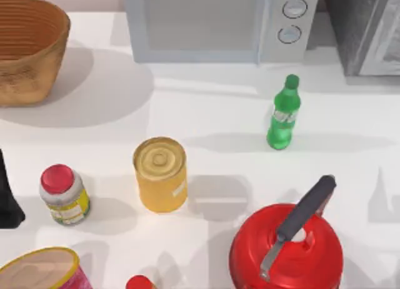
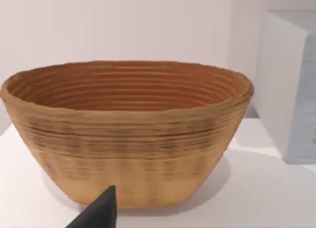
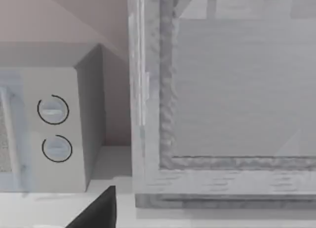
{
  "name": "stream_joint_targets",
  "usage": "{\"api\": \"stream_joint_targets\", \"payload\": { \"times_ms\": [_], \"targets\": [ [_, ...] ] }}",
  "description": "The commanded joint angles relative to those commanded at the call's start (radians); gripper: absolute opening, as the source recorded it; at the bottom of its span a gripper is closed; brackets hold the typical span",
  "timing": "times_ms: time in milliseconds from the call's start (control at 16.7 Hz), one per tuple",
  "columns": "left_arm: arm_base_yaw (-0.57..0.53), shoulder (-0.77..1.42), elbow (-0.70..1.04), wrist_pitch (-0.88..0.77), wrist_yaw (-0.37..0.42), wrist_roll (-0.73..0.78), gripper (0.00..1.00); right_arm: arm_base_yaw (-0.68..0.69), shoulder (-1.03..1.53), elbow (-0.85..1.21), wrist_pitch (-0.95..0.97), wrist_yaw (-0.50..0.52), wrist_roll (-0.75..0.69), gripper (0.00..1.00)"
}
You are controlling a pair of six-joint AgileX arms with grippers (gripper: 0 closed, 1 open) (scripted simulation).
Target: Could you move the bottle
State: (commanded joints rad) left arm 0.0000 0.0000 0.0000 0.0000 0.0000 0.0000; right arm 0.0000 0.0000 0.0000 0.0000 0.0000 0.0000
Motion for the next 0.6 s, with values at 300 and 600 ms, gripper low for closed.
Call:
{"api": "stream_joint_targets", "payload": {
  "times_ms": [300,600],
  "targets": [
    [0.0,0.0,0.0,0.0,0.0,0.0,1.0,0.003,0.048,0.092,0.054,-0.045,-0.025,1.0],
    [0.0,0.0,0.0,0.0,0.0,0.0,1.0,0.028,0.353,0.273,0.221,-0.205,-0.115,1.0]
  ]
}}
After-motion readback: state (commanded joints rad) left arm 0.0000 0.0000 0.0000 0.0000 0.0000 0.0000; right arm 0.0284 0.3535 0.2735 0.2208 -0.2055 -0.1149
